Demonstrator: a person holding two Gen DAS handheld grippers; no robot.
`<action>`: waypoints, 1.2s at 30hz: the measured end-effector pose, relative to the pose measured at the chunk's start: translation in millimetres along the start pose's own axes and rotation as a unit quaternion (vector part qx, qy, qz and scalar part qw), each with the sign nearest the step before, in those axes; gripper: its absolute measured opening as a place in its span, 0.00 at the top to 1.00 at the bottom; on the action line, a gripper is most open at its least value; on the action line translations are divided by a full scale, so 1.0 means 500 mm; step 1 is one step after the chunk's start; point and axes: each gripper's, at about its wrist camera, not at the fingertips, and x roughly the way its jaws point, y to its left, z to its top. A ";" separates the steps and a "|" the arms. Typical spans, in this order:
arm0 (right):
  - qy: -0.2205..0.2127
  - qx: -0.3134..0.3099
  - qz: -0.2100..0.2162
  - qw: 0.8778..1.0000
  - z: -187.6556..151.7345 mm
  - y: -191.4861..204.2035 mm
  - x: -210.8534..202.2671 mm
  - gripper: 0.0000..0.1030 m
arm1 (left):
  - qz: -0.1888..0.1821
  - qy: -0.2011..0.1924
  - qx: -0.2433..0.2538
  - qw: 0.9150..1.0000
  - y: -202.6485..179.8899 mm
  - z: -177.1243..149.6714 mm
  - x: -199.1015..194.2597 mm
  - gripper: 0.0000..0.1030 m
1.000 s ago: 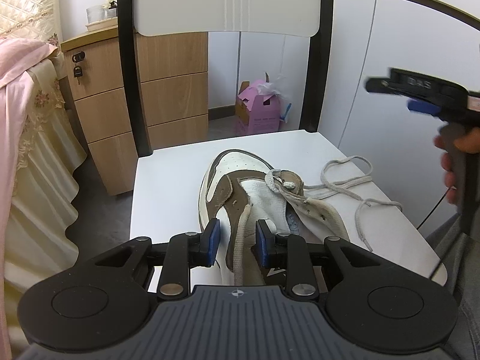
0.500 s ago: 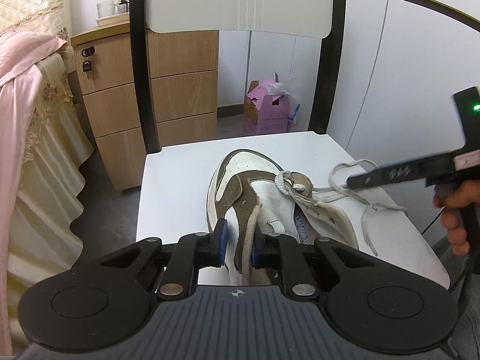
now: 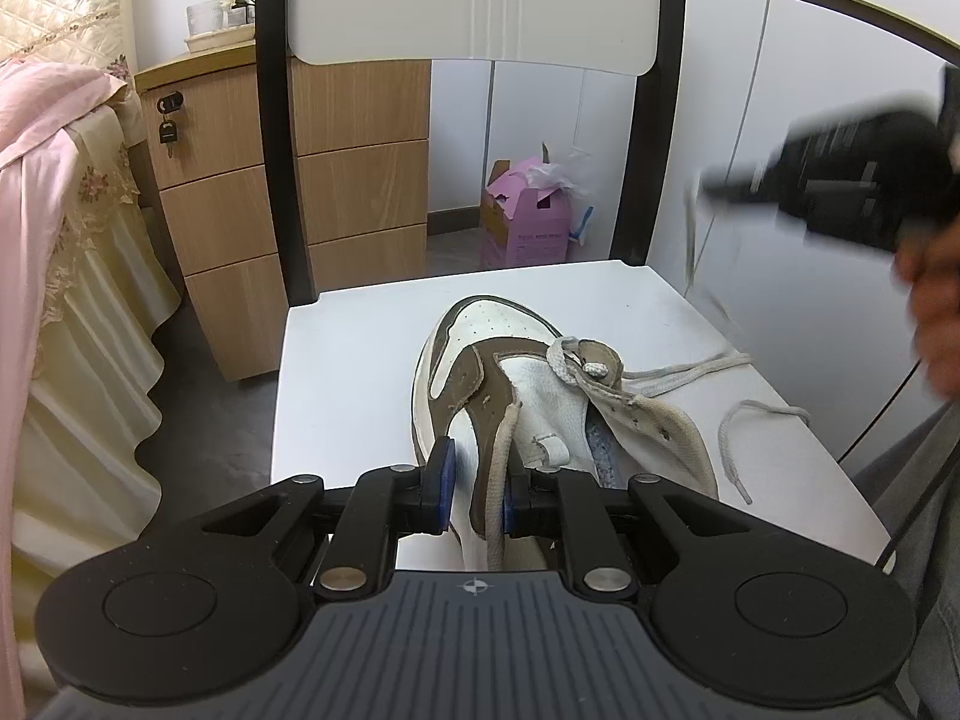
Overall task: Lace up shoes with both hands
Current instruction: 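Grasp the lace end with the right gripper and lift it up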
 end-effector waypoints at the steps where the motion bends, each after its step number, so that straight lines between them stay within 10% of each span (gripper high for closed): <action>1: -0.011 0.011 0.019 1.000 0.011 0.009 -0.013 0.97 | -0.001 0.000 0.000 1.000 0.000 0.000 0.000 0.83; 12: -0.054 -0.016 0.174 0.983 0.098 0.199 -0.099 0.97 | -0.015 -0.027 -0.009 0.999 0.011 0.001 -0.033 0.80; 21: 0.028 0.035 0.130 0.991 -0.019 0.142 -0.016 0.97 | -0.028 -0.089 0.002 0.996 0.015 -0.018 -0.099 0.54; 36: 0.101 0.007 0.119 0.988 -0.105 0.184 0.033 0.97 | -0.074 -0.156 0.022 0.985 -0.021 -0.012 -0.121 0.55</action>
